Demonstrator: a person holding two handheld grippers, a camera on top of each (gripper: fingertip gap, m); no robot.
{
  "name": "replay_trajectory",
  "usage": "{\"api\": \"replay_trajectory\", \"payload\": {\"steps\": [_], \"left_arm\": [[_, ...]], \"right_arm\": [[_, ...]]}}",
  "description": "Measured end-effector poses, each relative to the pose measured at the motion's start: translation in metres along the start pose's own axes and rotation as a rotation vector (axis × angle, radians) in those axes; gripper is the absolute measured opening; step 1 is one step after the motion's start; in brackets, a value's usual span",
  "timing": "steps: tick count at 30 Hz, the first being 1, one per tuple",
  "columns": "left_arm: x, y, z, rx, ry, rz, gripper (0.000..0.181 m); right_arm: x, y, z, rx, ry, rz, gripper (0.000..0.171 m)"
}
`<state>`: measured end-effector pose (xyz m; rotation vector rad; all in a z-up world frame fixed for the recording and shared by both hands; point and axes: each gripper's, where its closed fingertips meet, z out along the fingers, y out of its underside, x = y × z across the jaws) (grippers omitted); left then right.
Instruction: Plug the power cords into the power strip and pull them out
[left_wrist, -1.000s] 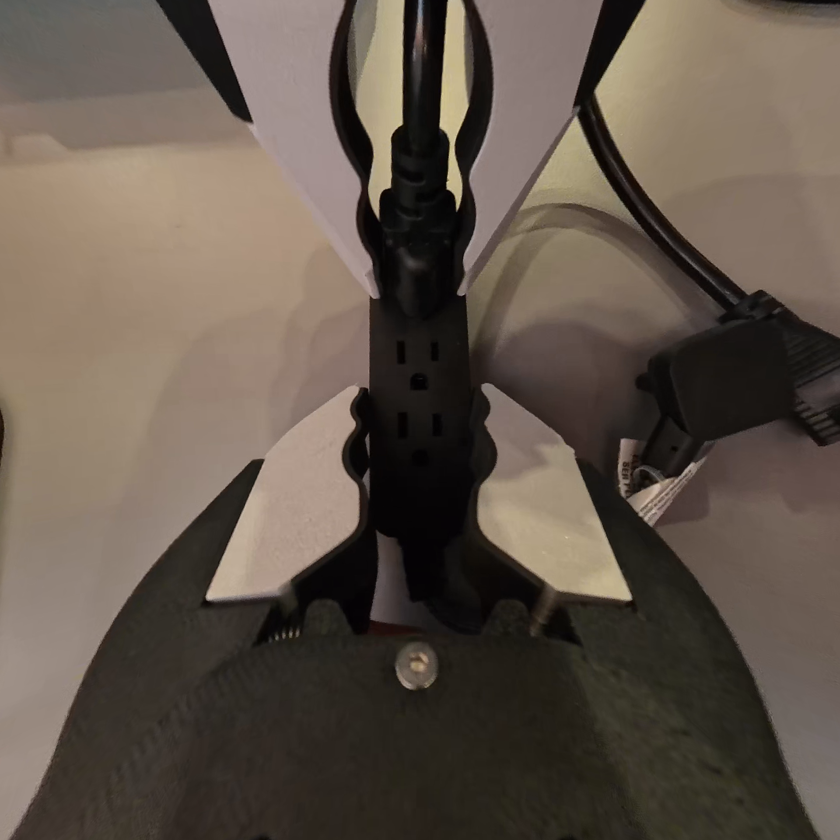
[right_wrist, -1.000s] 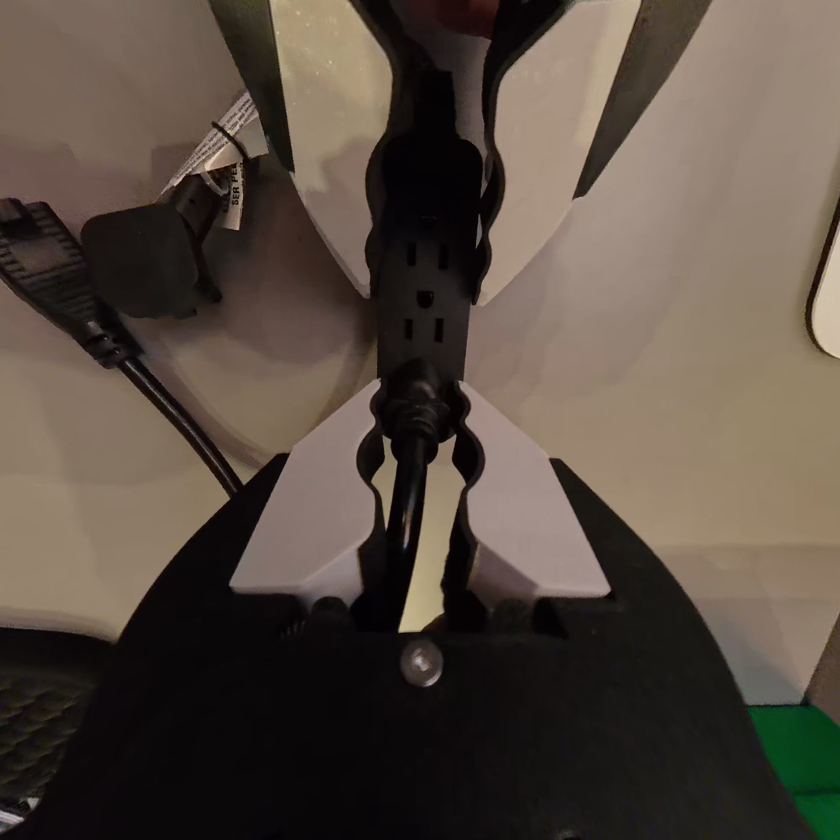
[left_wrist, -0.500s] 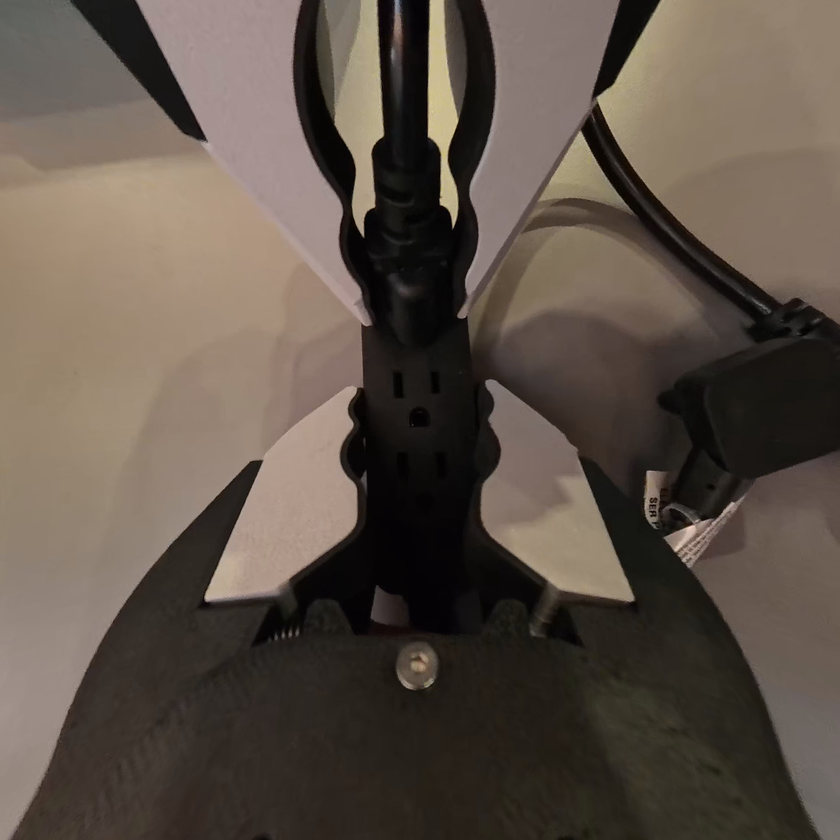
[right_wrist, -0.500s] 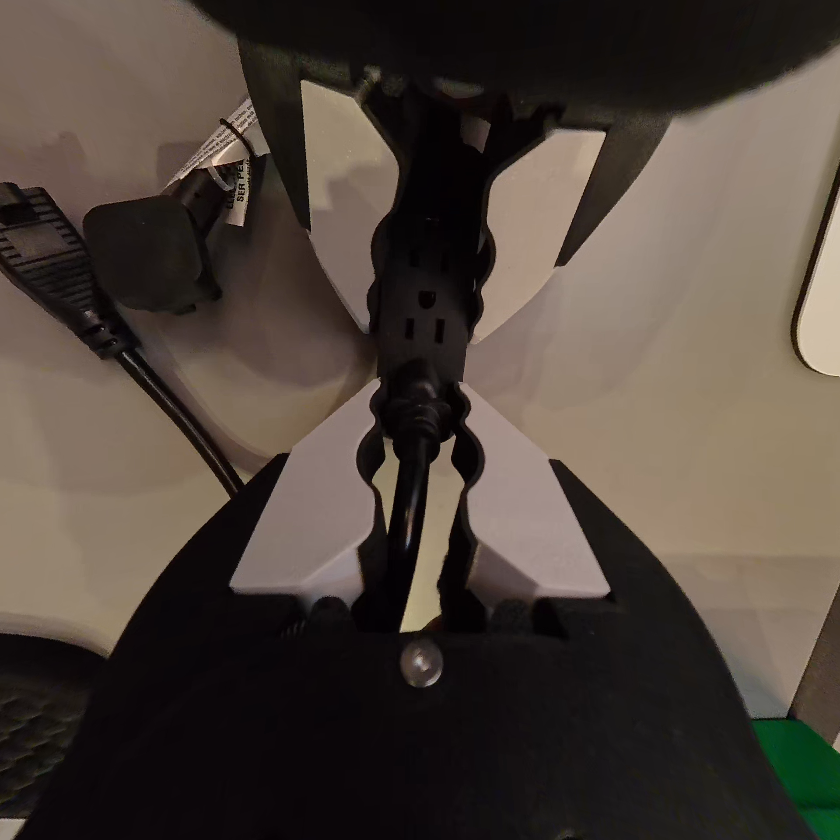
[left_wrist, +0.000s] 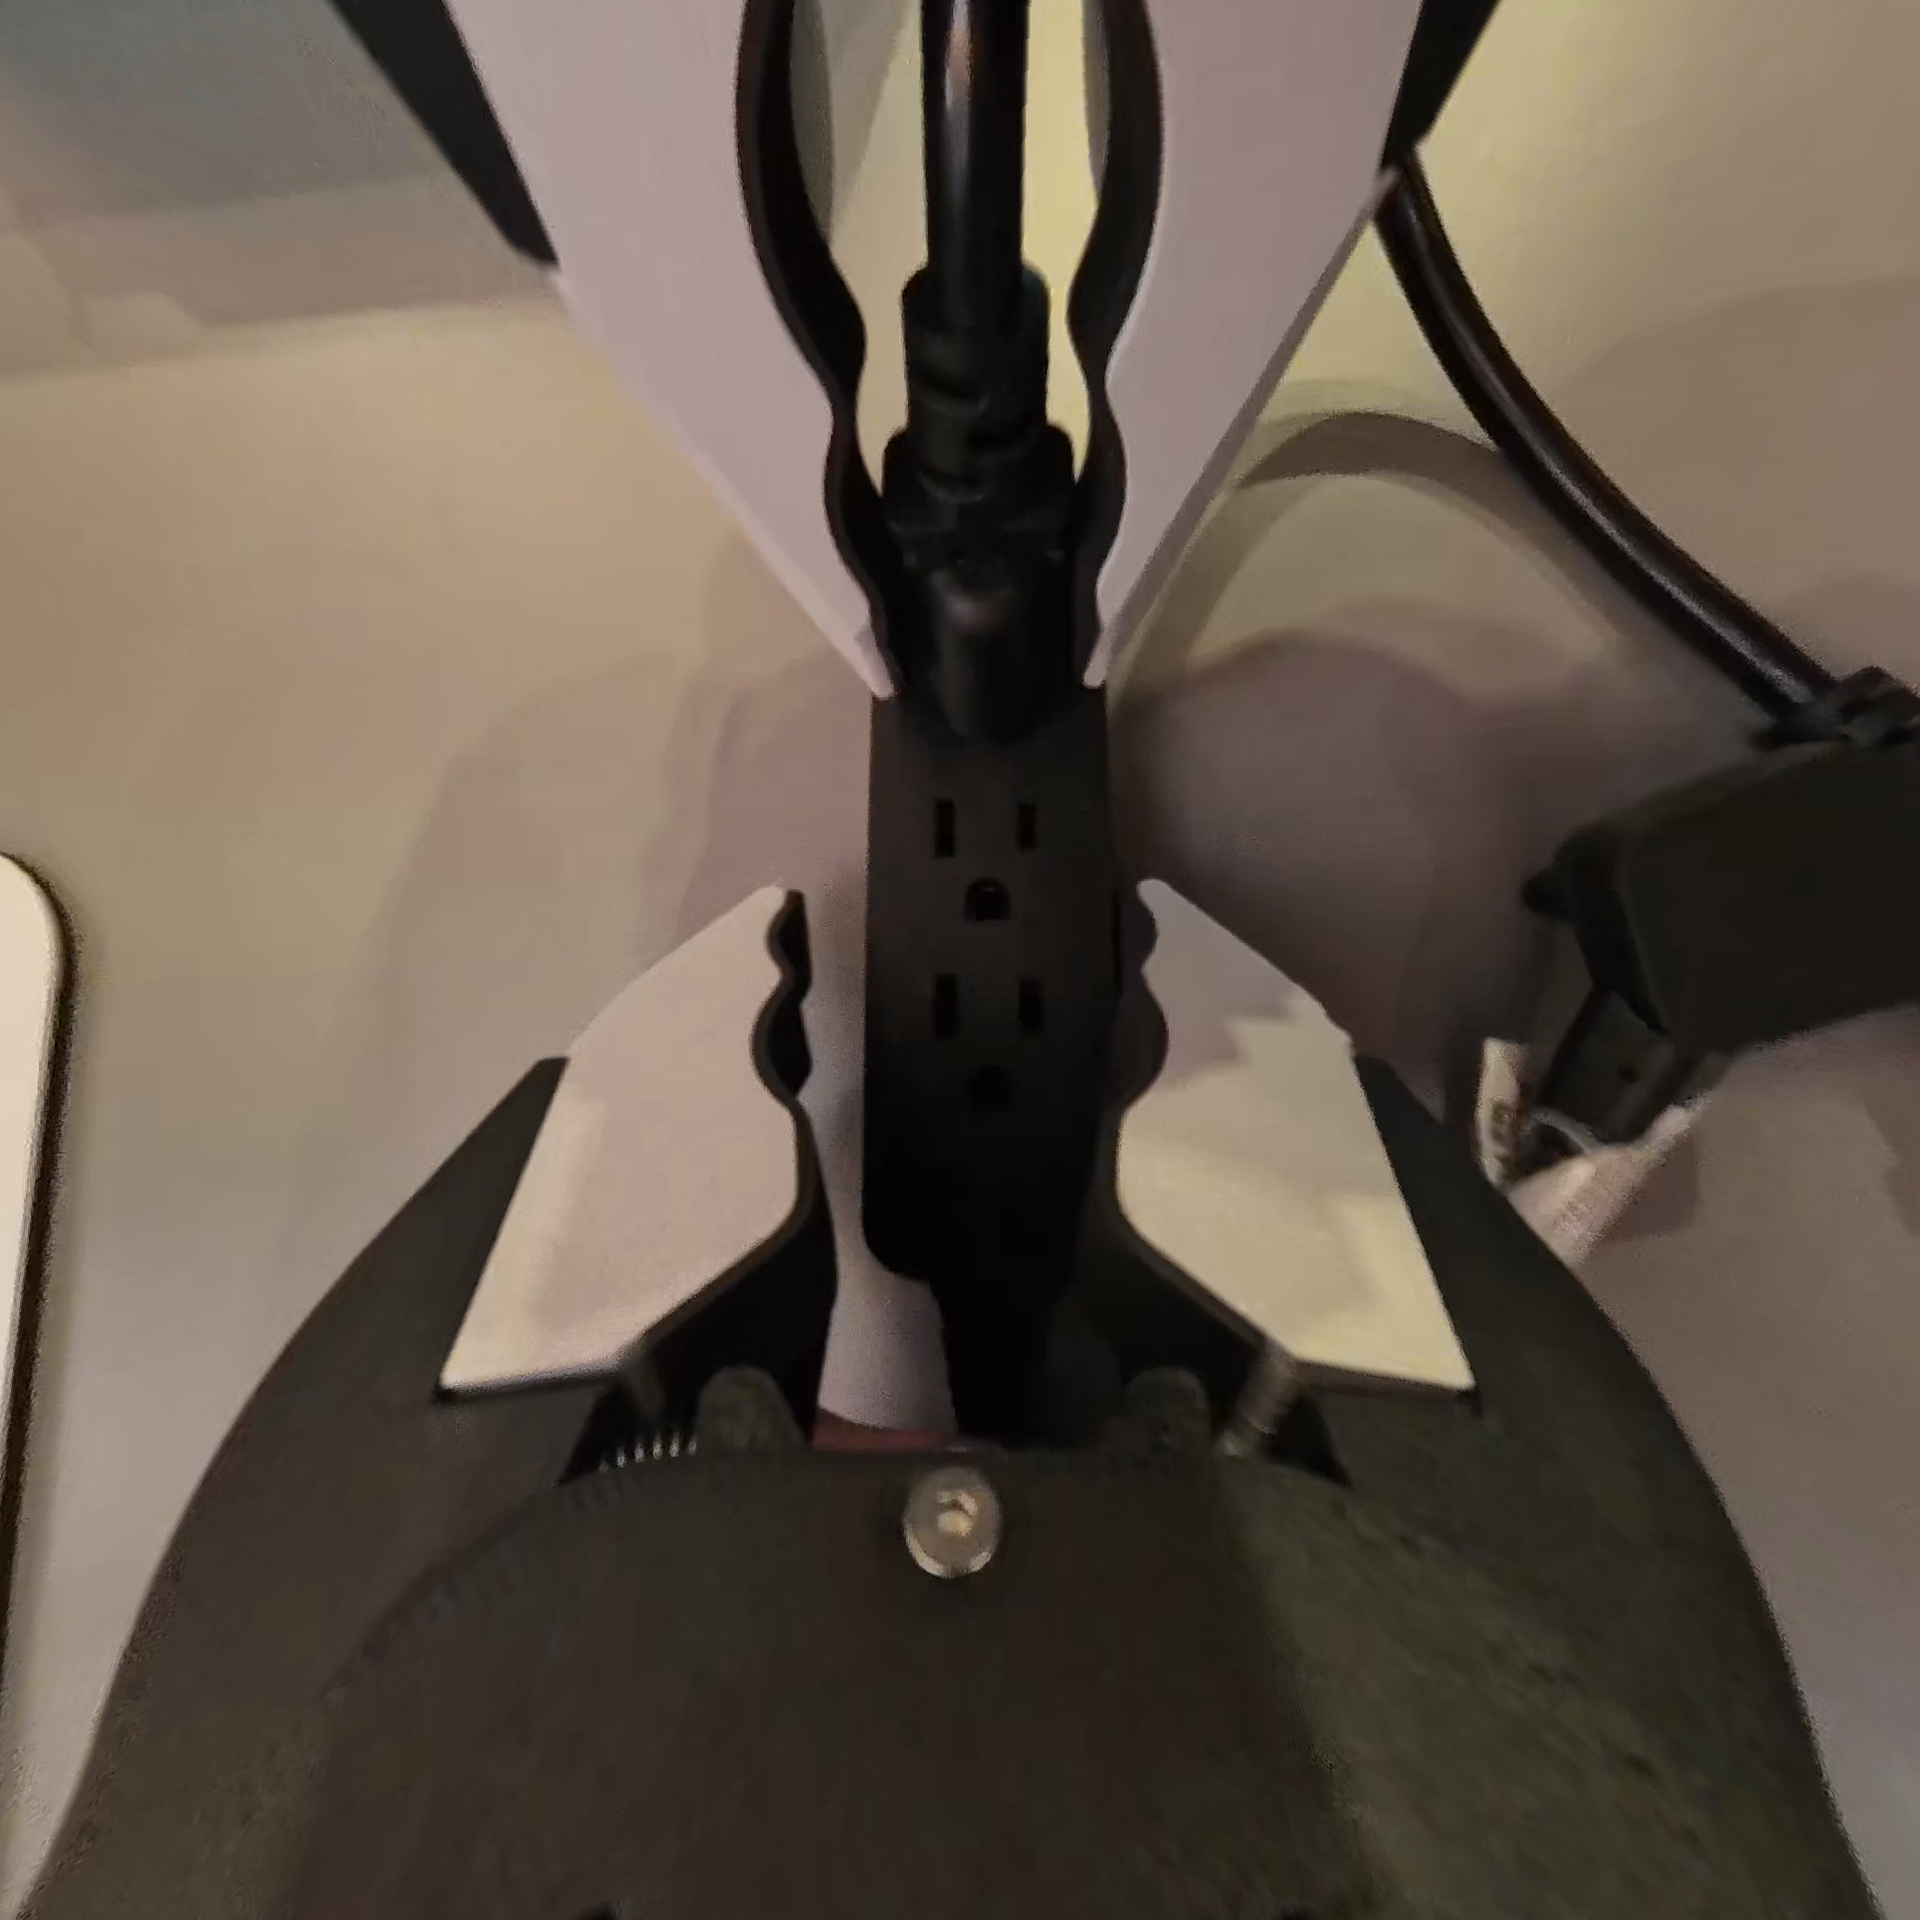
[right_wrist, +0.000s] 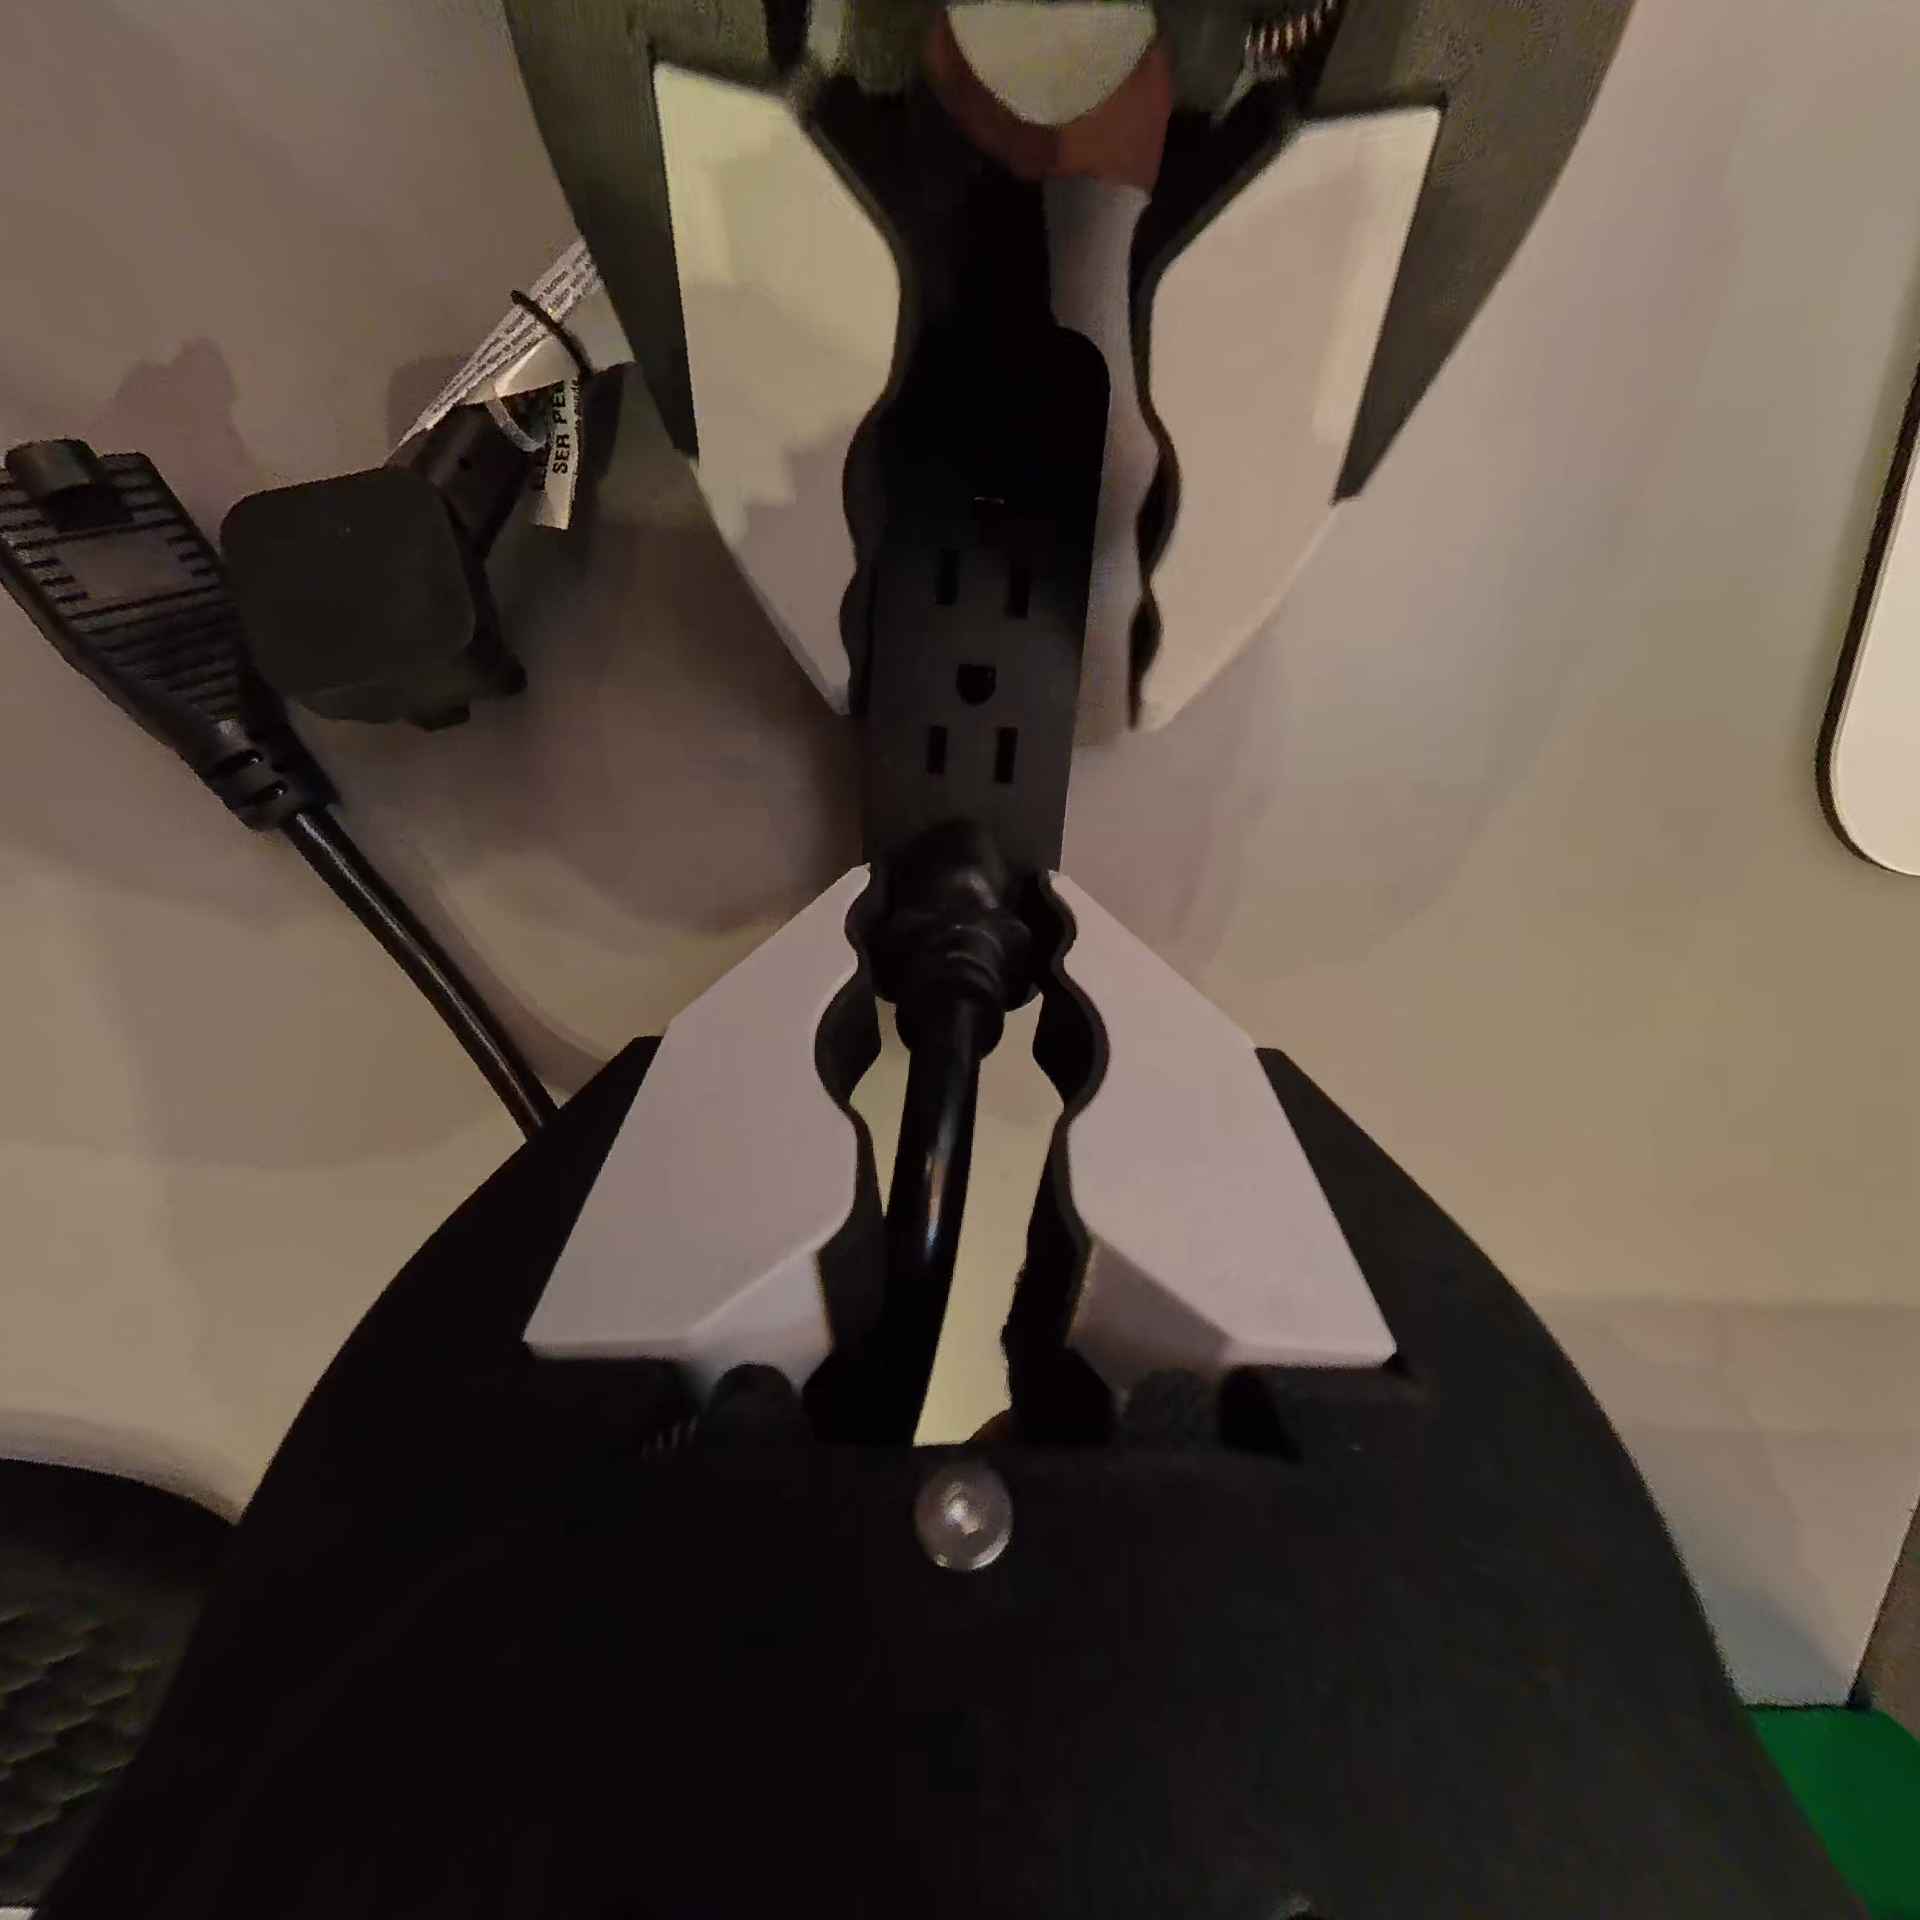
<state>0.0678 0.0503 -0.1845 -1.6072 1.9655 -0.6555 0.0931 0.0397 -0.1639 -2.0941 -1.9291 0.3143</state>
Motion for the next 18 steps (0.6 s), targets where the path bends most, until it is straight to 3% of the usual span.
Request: {"api": "replay_trajectory", "payload": {"steps": [2, 7, 18], "left_arm": [[0.003, 0.0027, -0.0078, -0.004, 0.008, 0.007, 0.044], [0.0078, 0.0105, -0.0099, -0.086, 0.044, 0.028, 0.045], [0.0071, 0.0102, -0.0093, 0.002, -0.009, -0.025, 0.045]], "right_arm": [[0.0004, 0.0, -0.0001, 0.004, -0.003, 0.004, 0.023], [-0.0008, -0.002, 0.0016, -0.021, -0.016, -0.024, 0.023], [-0.0002, -0.0023, 0.0002, -0.072, 0.068, -0.072, 0.022]]}}
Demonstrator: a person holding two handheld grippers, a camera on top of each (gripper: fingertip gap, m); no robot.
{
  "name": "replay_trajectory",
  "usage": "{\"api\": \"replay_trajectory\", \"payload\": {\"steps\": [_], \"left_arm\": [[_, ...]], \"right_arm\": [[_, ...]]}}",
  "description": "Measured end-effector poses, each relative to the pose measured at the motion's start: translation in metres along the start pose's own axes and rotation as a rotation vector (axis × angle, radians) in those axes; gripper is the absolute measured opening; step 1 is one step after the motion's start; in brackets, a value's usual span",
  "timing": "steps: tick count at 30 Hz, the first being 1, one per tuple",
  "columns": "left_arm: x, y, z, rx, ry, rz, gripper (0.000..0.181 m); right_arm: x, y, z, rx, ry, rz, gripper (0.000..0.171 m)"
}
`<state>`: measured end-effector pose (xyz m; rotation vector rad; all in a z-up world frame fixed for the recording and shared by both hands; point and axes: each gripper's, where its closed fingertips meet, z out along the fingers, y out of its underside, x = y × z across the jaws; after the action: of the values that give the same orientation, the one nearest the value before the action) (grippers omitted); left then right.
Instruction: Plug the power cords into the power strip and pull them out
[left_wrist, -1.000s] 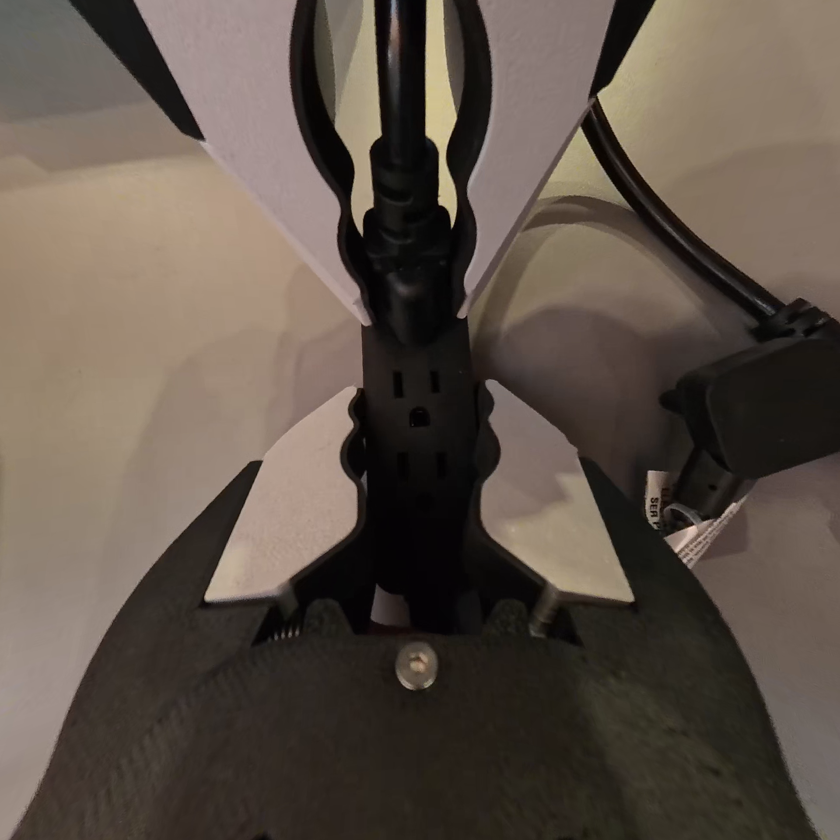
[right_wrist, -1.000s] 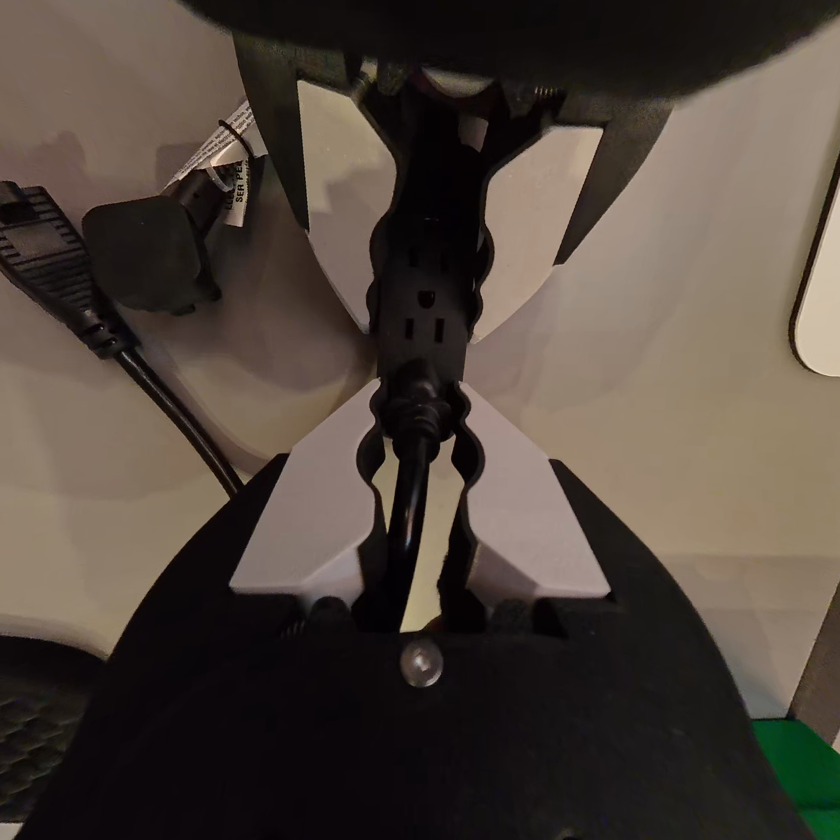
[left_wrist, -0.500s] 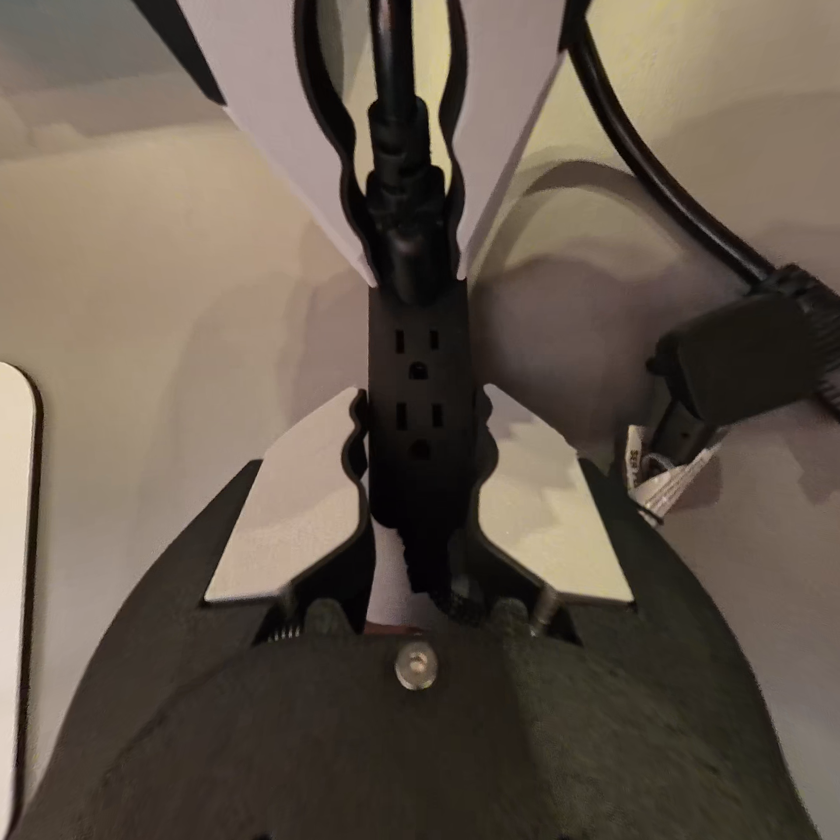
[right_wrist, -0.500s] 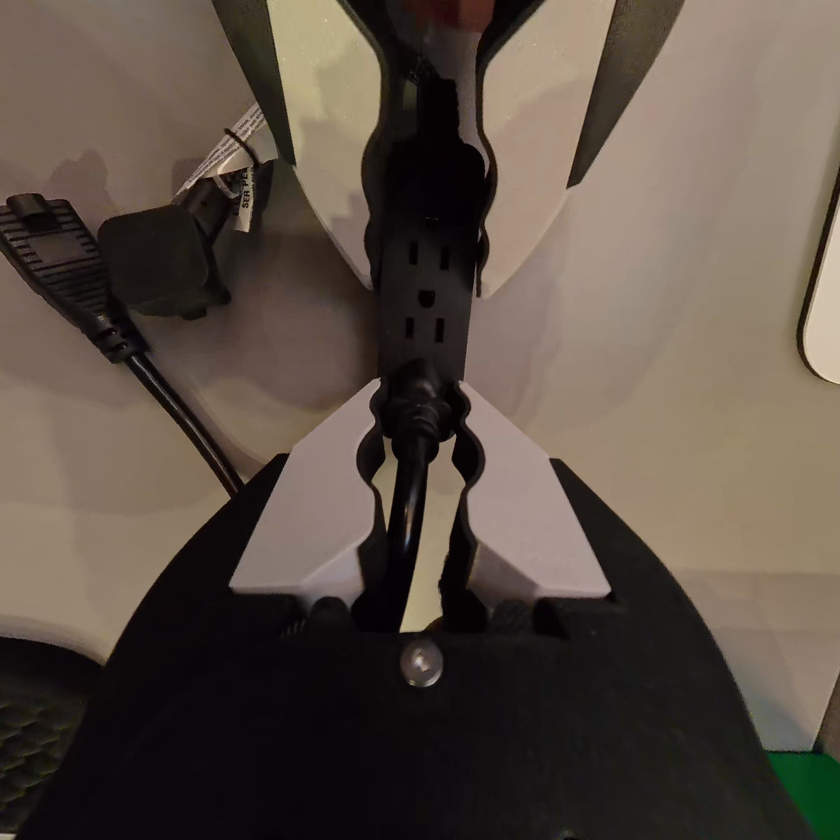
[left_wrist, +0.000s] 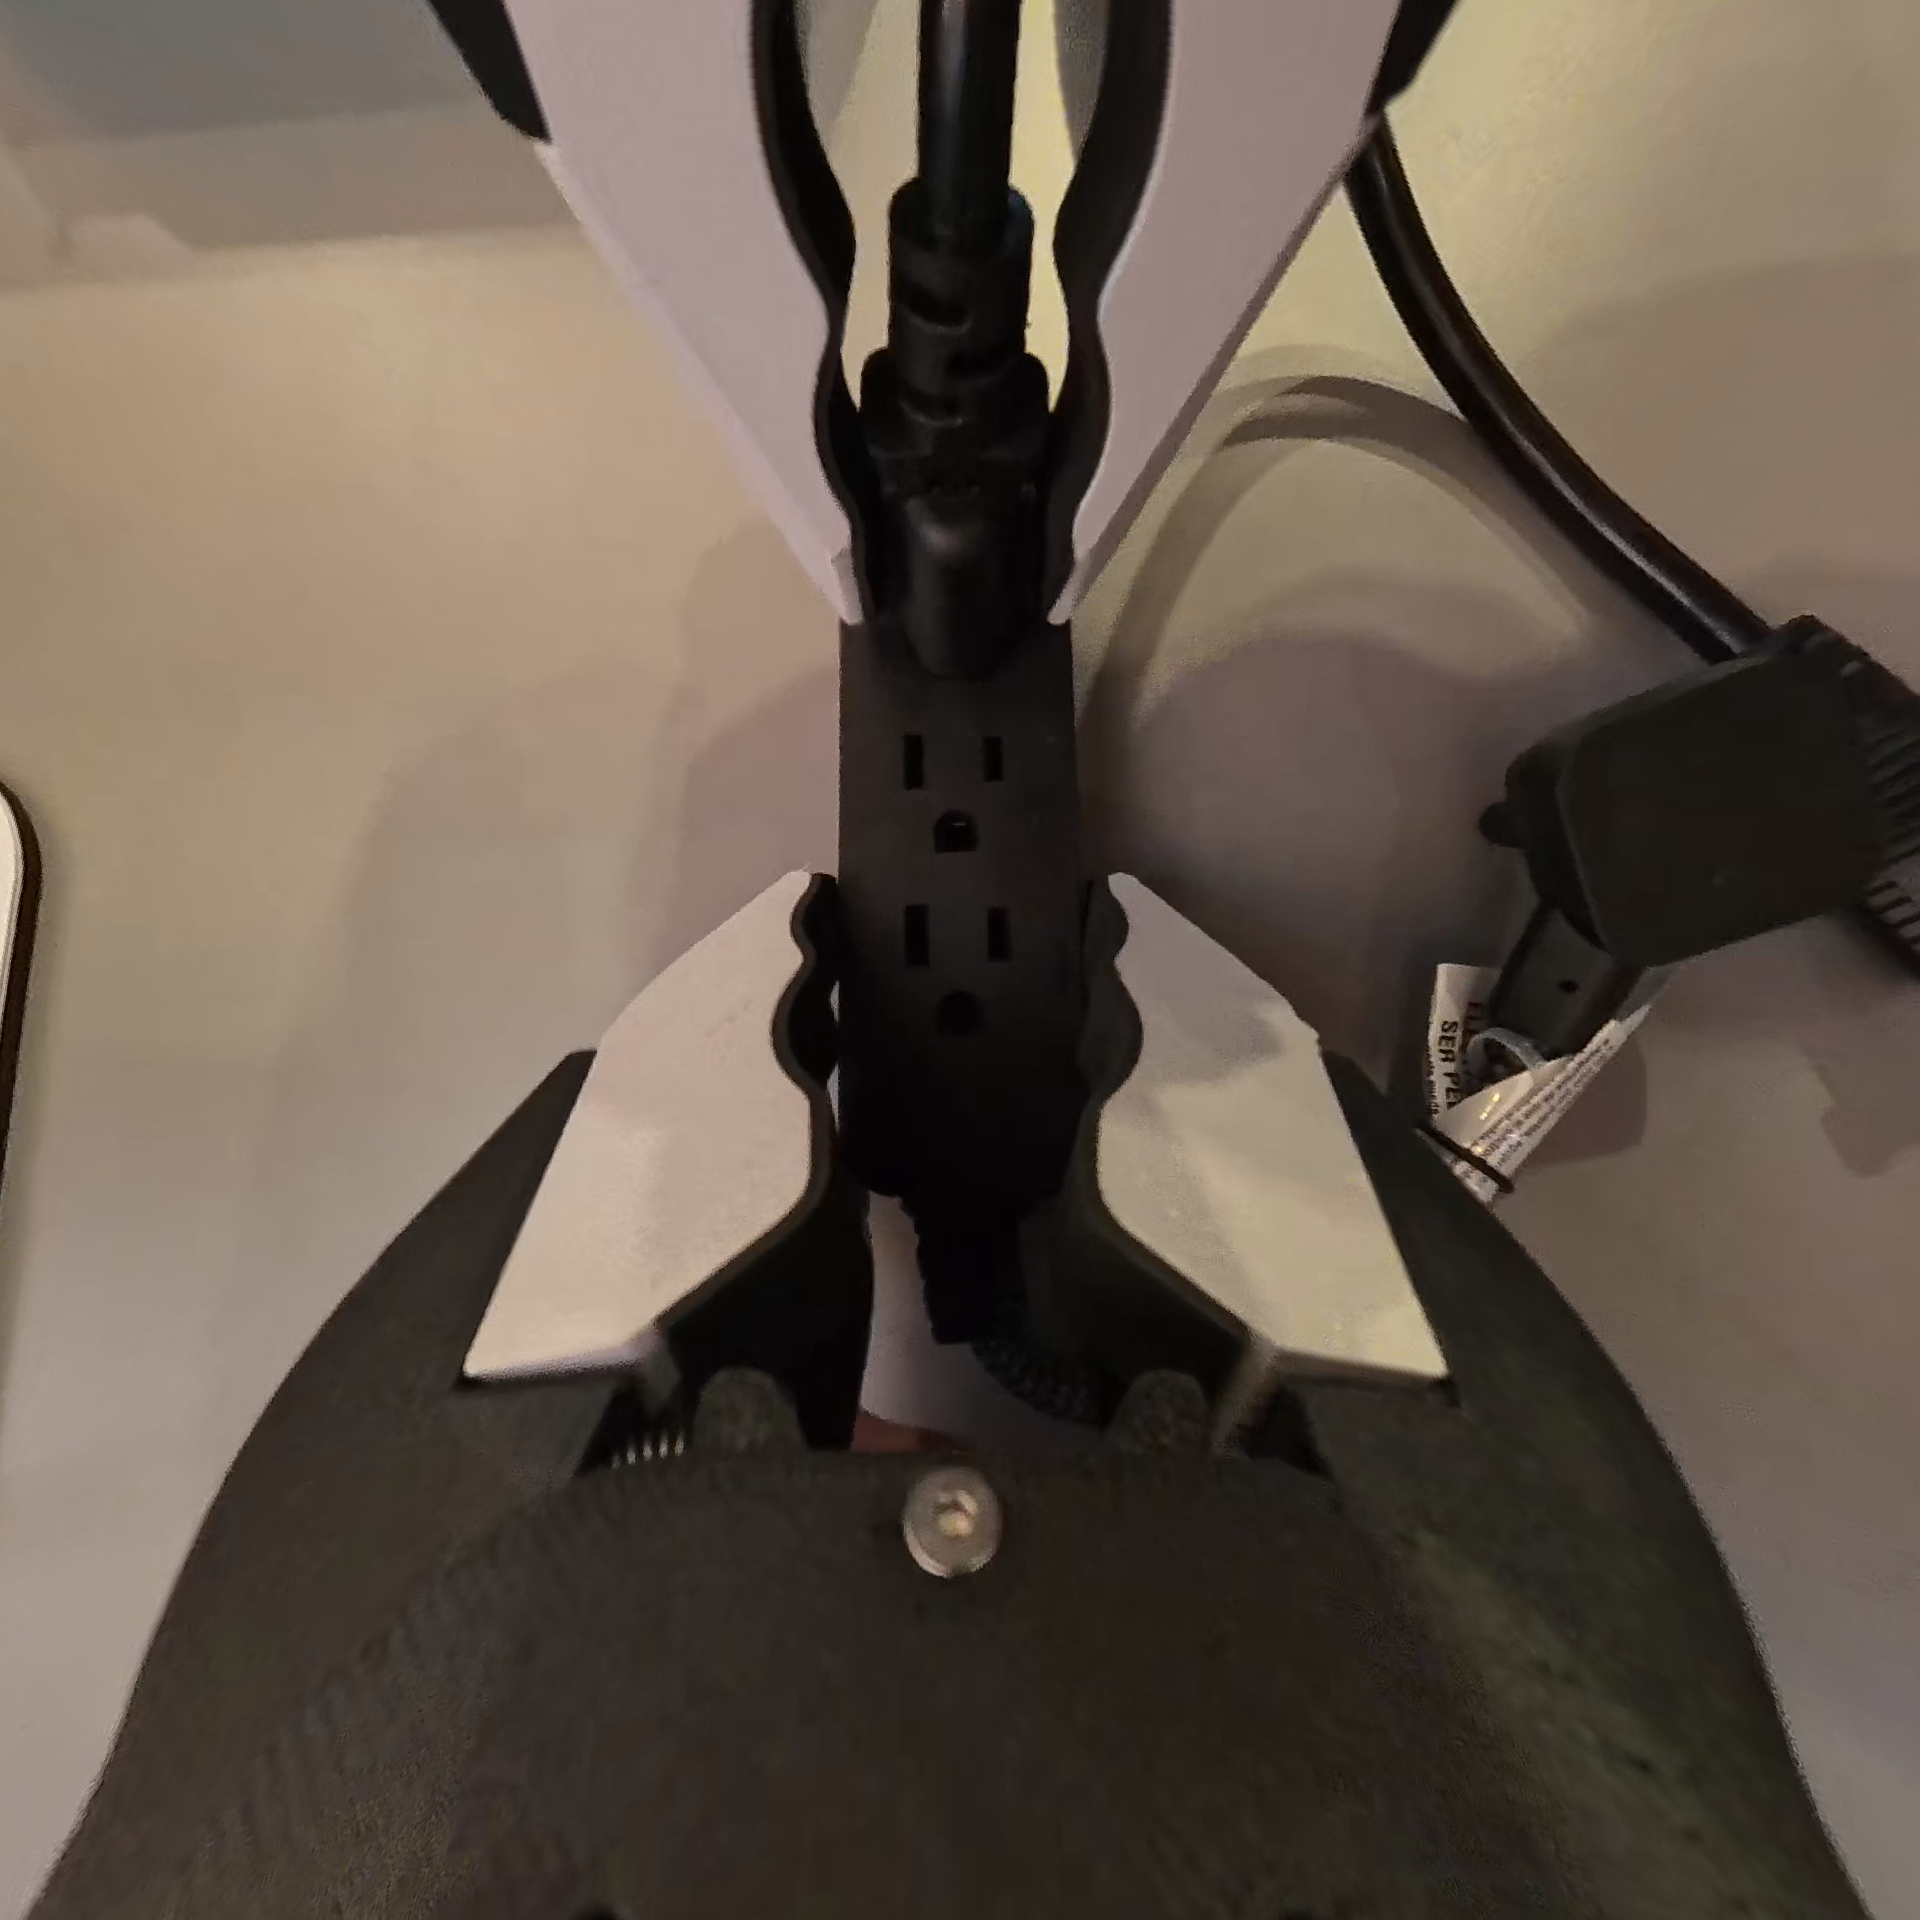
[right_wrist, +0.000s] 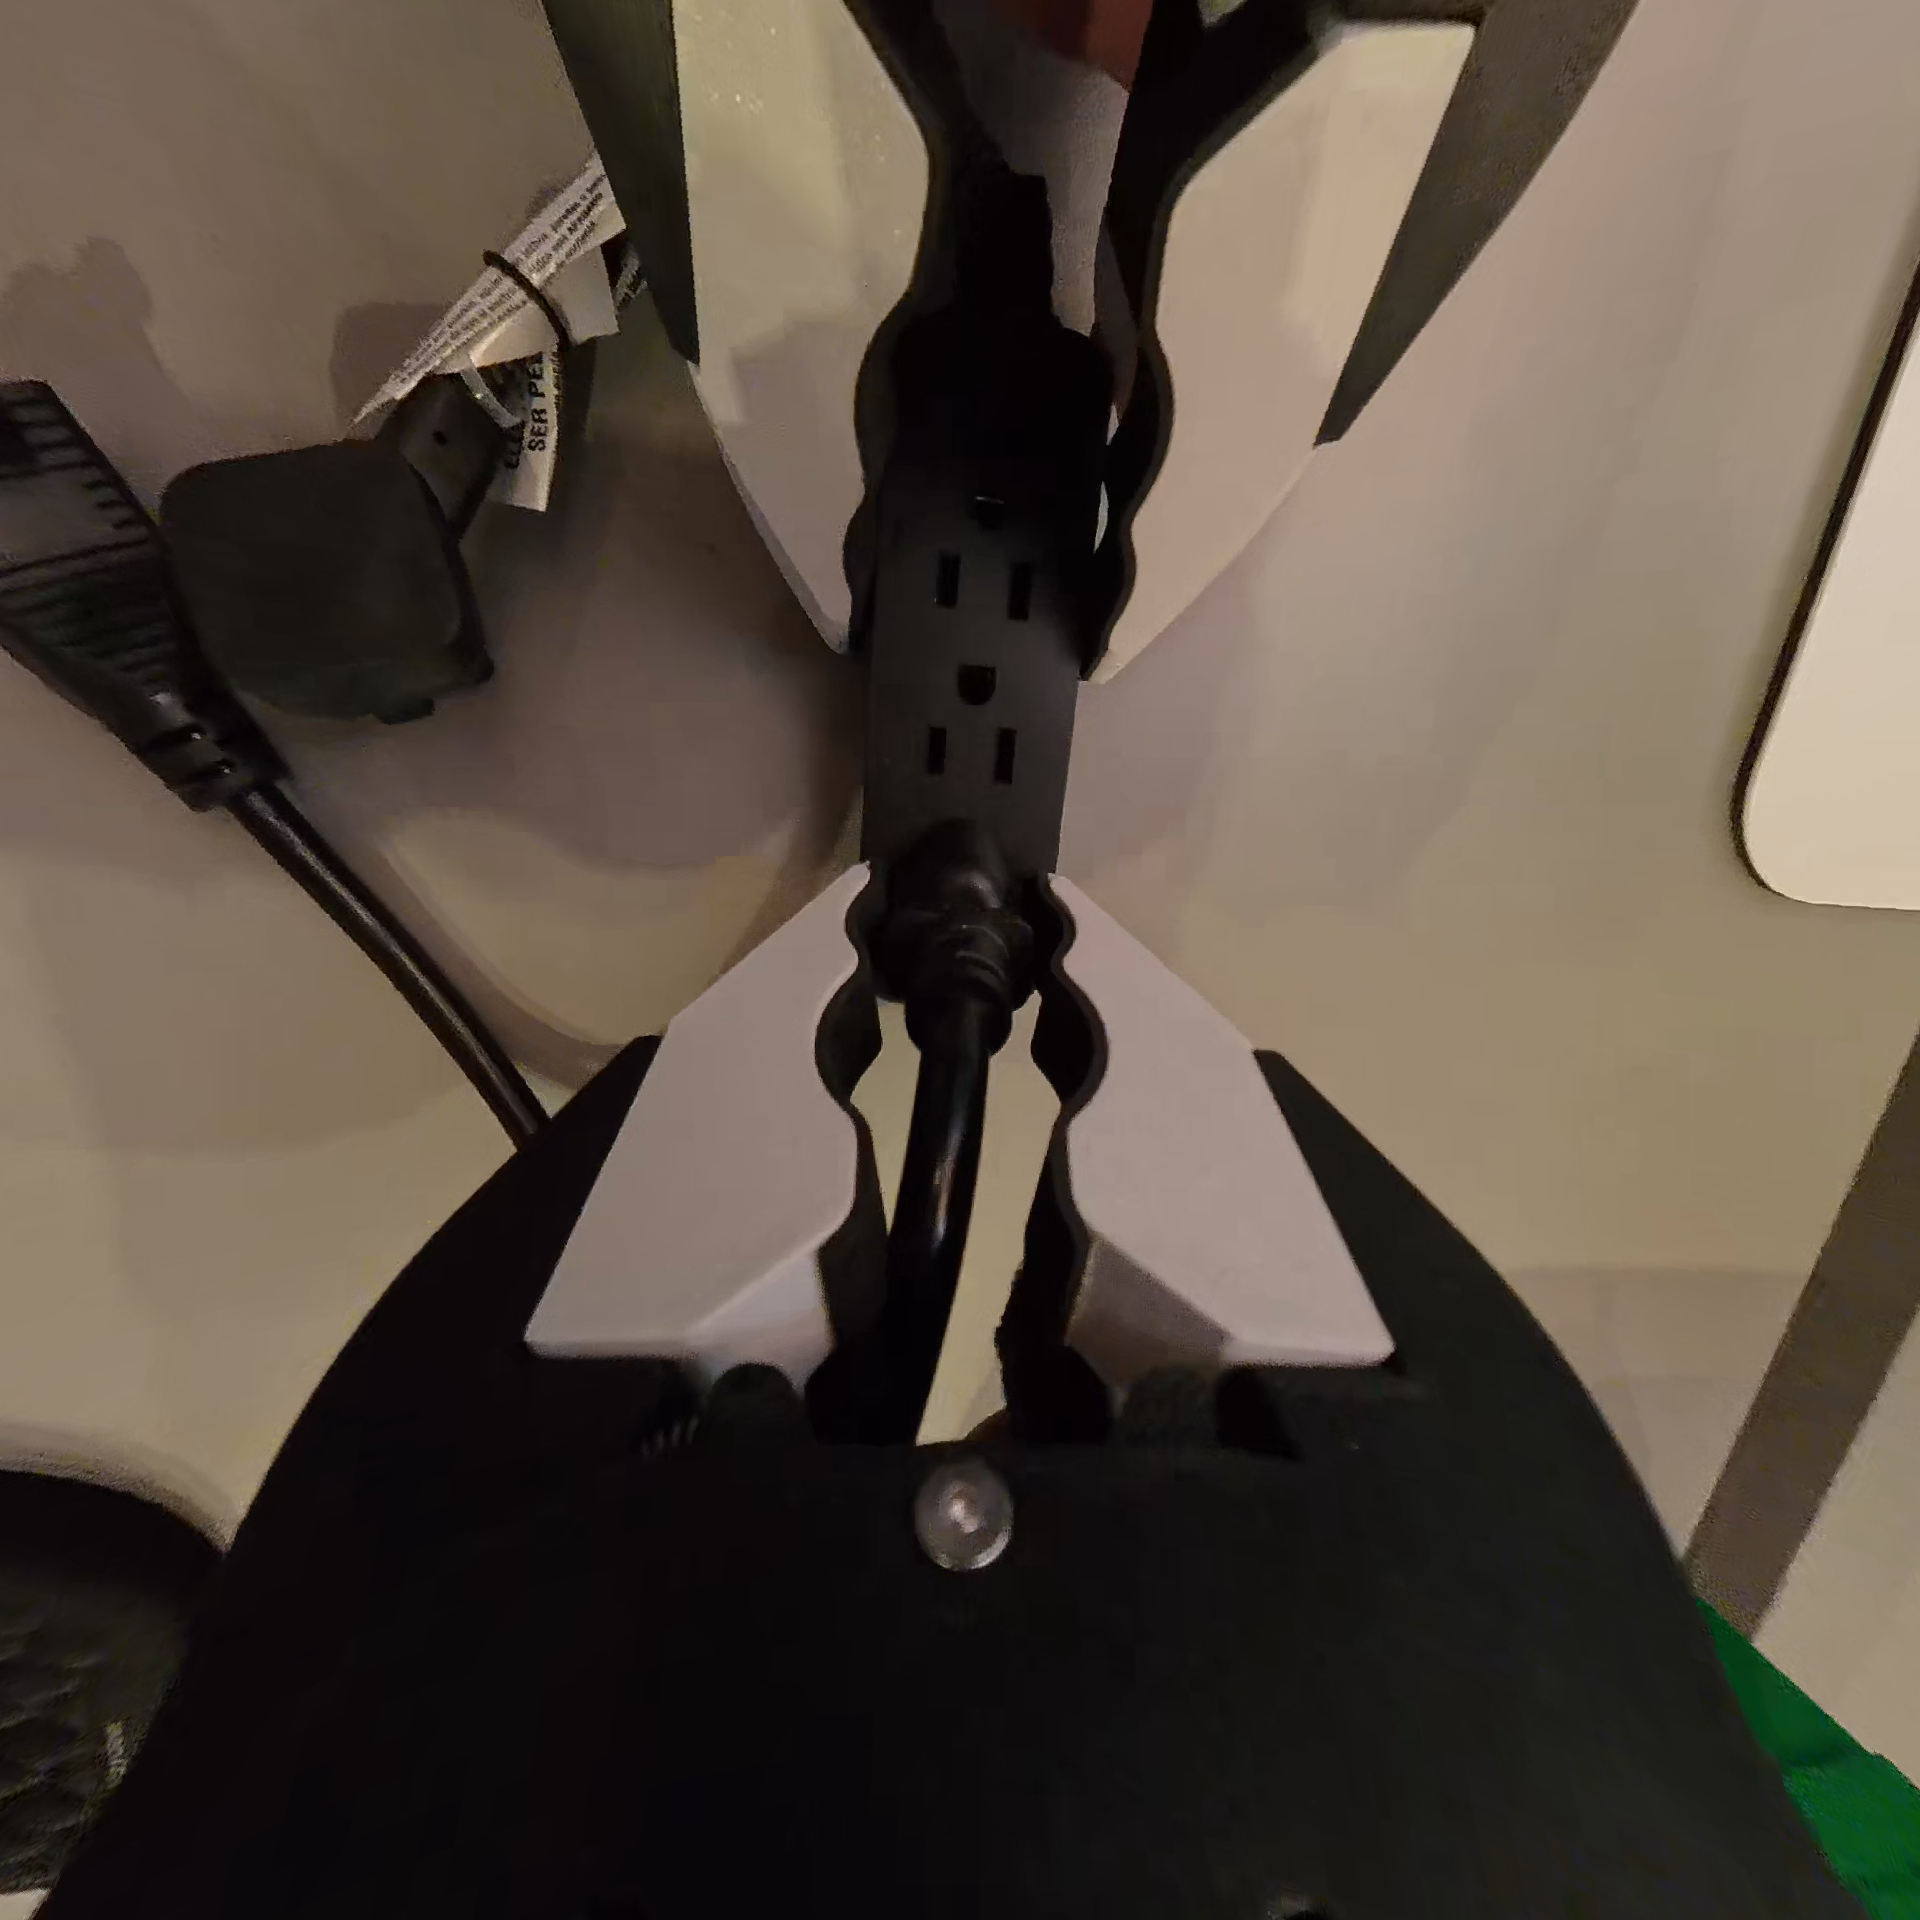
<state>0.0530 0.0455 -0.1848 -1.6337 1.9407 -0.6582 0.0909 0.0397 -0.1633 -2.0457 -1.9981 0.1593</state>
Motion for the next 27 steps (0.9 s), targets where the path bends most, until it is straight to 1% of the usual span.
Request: {"api": "replay_trajectory", "payload": {"steps": [3, 6, 8, 10, 14, 18, 21, 23, 26, 27], "left_arm": [[-0.0001, -0.0002, -0.0001, 0.001, 0.008, -0.006, 0.045], [-0.0005, -0.0009, -0.0004, -0.001, -0.022, 0.019, 0.045], [-0.0004, -0.0011, -0.0003, 0.007, -0.017, 0.03, 0.045], [-0.0004, -0.0007, 0.0001, -0.01, -0.01, 0.03, 0.045], [-0.0003, -0.0004, 0.0015, -0.03, -0.001, 0.05, 0.046], [-0.0003, -0.0008, 0.0024, -0.013, -0.001, 0.036, 0.047], [-0.0008, -0.0014, 0.0028, -0.003, -0.006, 0.036, 0.047], [-0.0009, -0.0011, 0.0027, -0.012, -0.012, 0.054, 0.048], [-0.0009, -0.0014, 0.0028, -0.019, -0.012, 0.057, 0.047], [-0.0004, -0.0016, 0.0029, -0.018, -0.004, 0.047, 0.047]], "right_arm": [[-0.0006, -0.0002, -0.0007, -0.026, 0.031, -0.026, 0.022], [-0.0009, -0.0003, -0.0017, -0.048, 0.084, -0.073, 0.022], [-0.0019, -0.0004, -0.0024, -0.059, 0.092, -0.067, 0.022], [-0.0019, -0.0003, -0.0021, -0.042, 0.055, -0.012, 0.022], [-0.002, 0.0007, -0.0021, -0.035, -0.034, 0.023, 0.022], [0.0003, 0.0015, -0.0025, 0.05, -0.136, 0.156, 0.022], [0.0018, 0.0014, -0.0026, 0.073, -0.155, 0.192, 0.022], [0.0014, 0.0014, -0.0028, 0.055, -0.123, 0.156, 0.022], [0.0001, 0.0012, -0.0034, -0.022, -0.013, 0.048, 0.022], [-0.001, 0.0012, -0.0037, -0.03, 0.008, 0.043, 0.022]]}}
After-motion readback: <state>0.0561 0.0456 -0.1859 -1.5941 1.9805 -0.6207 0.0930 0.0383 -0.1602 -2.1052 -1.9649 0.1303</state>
